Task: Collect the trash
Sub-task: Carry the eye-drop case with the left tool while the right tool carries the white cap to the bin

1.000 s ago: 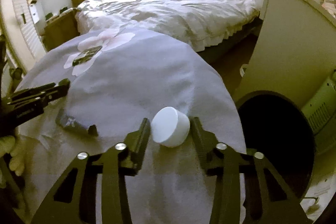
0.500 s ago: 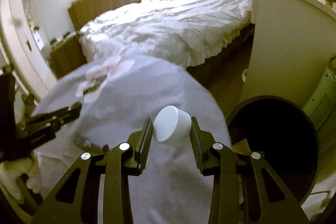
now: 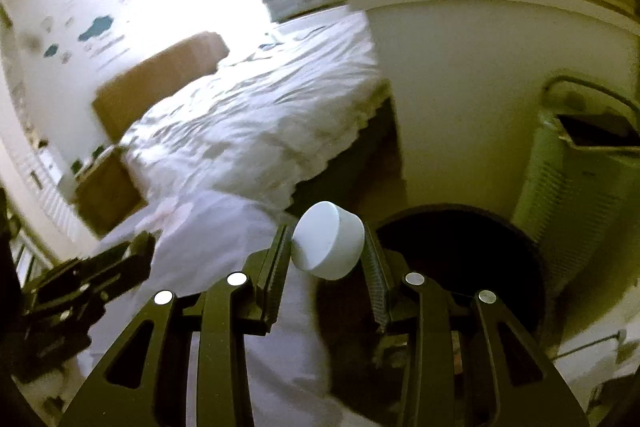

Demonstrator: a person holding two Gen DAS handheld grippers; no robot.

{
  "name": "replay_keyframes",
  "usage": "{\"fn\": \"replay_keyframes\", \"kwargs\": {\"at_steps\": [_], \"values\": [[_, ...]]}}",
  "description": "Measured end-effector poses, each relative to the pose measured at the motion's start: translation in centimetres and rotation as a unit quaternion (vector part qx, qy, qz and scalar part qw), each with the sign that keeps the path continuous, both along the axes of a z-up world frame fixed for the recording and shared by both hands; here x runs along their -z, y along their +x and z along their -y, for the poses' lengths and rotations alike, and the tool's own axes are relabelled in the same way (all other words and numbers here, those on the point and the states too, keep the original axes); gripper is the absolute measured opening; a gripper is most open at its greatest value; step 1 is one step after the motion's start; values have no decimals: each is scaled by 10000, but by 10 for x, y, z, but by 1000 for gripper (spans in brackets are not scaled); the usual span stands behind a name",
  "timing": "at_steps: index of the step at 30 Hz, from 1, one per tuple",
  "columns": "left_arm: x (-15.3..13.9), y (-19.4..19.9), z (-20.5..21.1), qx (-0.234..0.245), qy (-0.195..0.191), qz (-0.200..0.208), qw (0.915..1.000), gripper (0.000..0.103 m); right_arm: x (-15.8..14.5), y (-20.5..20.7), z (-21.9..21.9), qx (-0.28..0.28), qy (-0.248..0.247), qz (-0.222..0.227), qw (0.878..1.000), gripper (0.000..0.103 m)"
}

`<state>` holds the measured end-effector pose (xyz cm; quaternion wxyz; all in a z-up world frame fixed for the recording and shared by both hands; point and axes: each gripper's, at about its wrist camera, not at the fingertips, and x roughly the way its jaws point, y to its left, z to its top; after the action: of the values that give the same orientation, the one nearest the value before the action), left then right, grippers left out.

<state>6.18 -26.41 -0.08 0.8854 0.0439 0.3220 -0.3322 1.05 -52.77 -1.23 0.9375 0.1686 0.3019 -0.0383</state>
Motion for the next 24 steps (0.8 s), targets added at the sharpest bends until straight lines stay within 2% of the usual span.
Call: {"fn": "replay_keyframes", "kwargs": {"at_steps": [8,15,24], "values": [[4,-8,62,561,51,75,9984,41,15,-18,43,459,126,-70,9988,37],[19,-8,91,787,124,-111,9968,41,33,-28,70,721,238,-221,9969,37],[32,-7,113,919,266,-234,9951,41,51,-31,83,850,356,-372,9951,37]]}}
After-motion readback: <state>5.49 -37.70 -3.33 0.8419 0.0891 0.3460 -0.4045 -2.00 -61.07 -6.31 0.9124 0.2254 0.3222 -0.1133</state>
